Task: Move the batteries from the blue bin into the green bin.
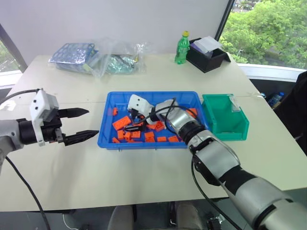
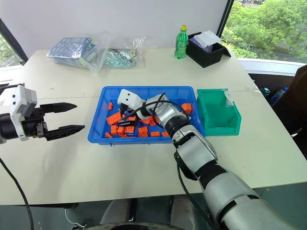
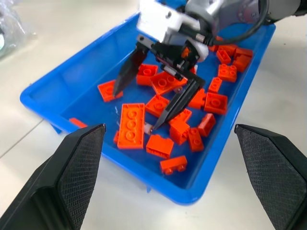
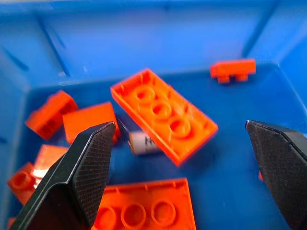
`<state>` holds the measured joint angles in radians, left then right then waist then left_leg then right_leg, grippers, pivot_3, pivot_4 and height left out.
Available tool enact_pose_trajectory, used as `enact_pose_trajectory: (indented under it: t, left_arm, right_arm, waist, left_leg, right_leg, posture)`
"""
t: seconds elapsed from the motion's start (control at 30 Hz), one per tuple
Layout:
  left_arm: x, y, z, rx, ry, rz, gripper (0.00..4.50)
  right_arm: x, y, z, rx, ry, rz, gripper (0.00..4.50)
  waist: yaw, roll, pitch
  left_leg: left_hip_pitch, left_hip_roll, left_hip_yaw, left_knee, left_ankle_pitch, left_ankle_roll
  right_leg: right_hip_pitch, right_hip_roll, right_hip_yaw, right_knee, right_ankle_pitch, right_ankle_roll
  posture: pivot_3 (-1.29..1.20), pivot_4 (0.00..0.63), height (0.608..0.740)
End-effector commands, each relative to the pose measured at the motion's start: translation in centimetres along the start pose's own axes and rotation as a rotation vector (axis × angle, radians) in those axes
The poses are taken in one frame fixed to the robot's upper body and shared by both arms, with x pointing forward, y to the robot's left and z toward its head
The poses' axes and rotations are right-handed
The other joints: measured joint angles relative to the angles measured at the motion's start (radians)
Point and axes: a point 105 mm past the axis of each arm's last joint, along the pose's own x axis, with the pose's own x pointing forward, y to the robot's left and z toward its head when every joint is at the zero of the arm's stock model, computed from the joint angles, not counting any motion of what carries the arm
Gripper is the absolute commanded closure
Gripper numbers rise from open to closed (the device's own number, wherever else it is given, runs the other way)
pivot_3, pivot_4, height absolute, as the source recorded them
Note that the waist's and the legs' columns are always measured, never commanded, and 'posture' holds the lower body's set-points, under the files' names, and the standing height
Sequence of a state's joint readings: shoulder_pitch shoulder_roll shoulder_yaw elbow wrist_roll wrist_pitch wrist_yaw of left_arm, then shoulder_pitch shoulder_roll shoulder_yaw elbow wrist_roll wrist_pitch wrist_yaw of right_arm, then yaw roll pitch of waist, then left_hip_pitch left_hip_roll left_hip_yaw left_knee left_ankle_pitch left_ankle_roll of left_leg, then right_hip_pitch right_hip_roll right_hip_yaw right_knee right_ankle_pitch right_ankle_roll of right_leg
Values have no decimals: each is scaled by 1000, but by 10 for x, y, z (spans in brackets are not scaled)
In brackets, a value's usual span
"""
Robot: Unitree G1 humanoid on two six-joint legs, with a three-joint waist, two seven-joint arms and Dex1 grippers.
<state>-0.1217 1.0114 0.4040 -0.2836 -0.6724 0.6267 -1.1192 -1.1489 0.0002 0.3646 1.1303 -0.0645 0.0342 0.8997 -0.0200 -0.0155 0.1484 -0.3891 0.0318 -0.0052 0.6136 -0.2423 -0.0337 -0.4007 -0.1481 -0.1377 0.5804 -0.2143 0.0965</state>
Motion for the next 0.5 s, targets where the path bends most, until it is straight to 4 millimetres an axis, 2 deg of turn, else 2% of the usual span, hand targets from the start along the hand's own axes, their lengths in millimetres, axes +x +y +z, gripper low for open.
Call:
enact_pose_trajectory:
  t: [0.03, 0.2, 0.3, 0.43, 0.5]
  left_arm:
    - [2, -1, 7, 24, -27, -12, 0]
    - [3, -3, 8, 28, -29, -24, 0]
    - [3, -2, 7, 30, -28, -20, 0]
    - [4, -3, 5, 29, -25, -22, 0]
    - [4, -3, 4, 29, -25, -22, 0]
  right_arm:
    - [-1, -7, 17, -28, -34, -27, 26]
    - [2, -5, 13, 25, -31, -27, 26]
    - [3, -3, 20, 60, -73, -12, 891]
    - [5, 1, 25, 85, -98, 18, 2889]
    - [4, 3, 28, 88, -112, 34, 2889]
  waist:
    - [0, 0, 0]
    - [0, 0, 0]
    - [1, 0, 0]
    - [1, 0, 0]
    - [0, 0, 0]
  left_leg:
    - [0, 0, 0, 0, 0, 0]
    - [0, 0, 0, 0, 0, 0]
    - [0, 0, 0, 0, 0, 0]
    - [0, 0, -1, 0, 0, 0]
    - [0, 0, -1, 0, 0, 0]
  right_leg:
    - [0, 0, 0, 0, 0, 0]
    - [0, 0, 0, 0, 0, 0]
    - [0, 0, 0, 0, 0, 0]
    - [1, 0, 0, 0, 0, 0]
    - [1, 0, 0, 0, 0, 0]
  posture:
    - [0, 150, 723]
    - [0, 150, 723]
    - [0, 150, 723]
    - [0, 150, 723]
    - [0, 150, 723]
